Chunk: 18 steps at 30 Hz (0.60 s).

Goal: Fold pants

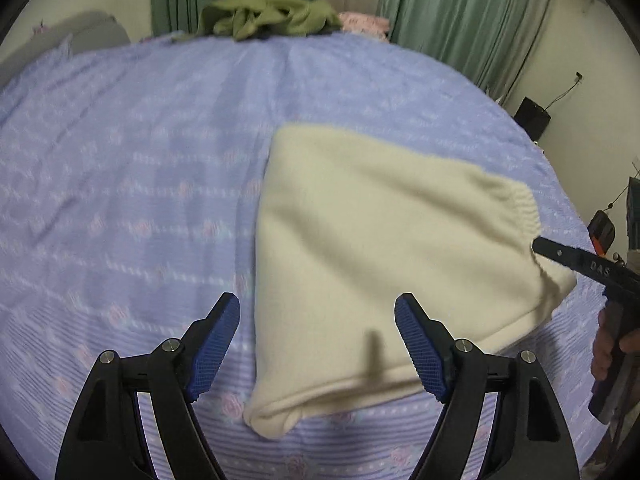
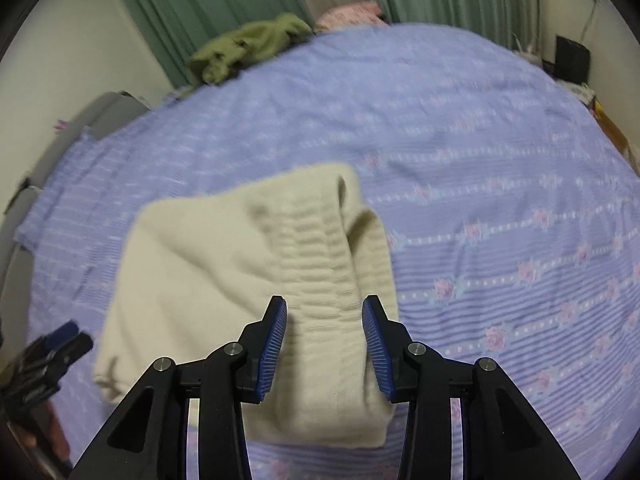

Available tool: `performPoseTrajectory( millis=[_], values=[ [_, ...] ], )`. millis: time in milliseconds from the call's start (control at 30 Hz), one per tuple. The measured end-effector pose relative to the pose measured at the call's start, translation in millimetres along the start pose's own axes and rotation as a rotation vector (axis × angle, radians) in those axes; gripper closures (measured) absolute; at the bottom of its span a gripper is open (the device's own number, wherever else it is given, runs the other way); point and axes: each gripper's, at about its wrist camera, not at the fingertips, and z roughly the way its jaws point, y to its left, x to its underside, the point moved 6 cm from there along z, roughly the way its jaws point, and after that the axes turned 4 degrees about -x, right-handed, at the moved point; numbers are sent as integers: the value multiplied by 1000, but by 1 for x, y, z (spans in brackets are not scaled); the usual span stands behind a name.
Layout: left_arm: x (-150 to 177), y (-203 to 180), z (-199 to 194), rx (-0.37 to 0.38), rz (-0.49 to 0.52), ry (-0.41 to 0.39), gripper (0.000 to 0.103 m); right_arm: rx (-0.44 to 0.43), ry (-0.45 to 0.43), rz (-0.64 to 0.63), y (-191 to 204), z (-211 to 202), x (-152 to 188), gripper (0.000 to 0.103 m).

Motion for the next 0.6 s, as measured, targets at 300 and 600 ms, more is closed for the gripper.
performPoseTrajectory(
  millis=[300,600],
  values=[
    [30,1,24,53,-61,100,24,-47,-39,-55,12,-8,-5,99],
    [31,-3,18,34,-73,90,24,26,-87,-58,2,-19,-9,50]
  ],
)
